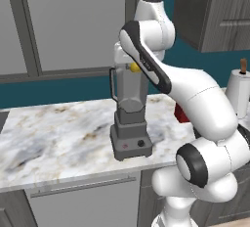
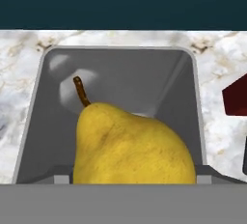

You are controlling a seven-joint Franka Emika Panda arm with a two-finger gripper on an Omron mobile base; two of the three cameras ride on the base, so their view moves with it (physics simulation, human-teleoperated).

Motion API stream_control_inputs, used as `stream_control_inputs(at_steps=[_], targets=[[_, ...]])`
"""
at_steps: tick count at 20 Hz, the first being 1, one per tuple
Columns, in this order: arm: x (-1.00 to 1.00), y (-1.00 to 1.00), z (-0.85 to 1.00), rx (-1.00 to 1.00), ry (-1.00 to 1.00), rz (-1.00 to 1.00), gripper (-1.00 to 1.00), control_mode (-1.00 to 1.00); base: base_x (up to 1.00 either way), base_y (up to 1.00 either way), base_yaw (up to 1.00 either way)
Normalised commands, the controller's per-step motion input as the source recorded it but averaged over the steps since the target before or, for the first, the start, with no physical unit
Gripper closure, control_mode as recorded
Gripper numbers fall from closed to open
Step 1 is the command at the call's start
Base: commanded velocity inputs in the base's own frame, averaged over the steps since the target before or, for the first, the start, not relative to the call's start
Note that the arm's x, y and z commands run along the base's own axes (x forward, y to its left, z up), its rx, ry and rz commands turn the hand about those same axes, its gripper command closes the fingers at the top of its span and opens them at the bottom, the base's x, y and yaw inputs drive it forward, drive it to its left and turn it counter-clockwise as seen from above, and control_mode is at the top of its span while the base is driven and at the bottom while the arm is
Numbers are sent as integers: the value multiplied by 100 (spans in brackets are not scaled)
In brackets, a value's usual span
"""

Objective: Open the blender lid, put the pear in the blender, close the lid, and start the blender.

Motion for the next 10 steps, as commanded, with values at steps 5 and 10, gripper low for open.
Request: stream_control_inputs(at_steps=[5, 10], targets=[[-7, 18, -44, 0, 0, 0, -100, -100, 0, 0, 0], [-1, 9, -12, 0, 0, 0, -100, -100, 0, 0, 0]])
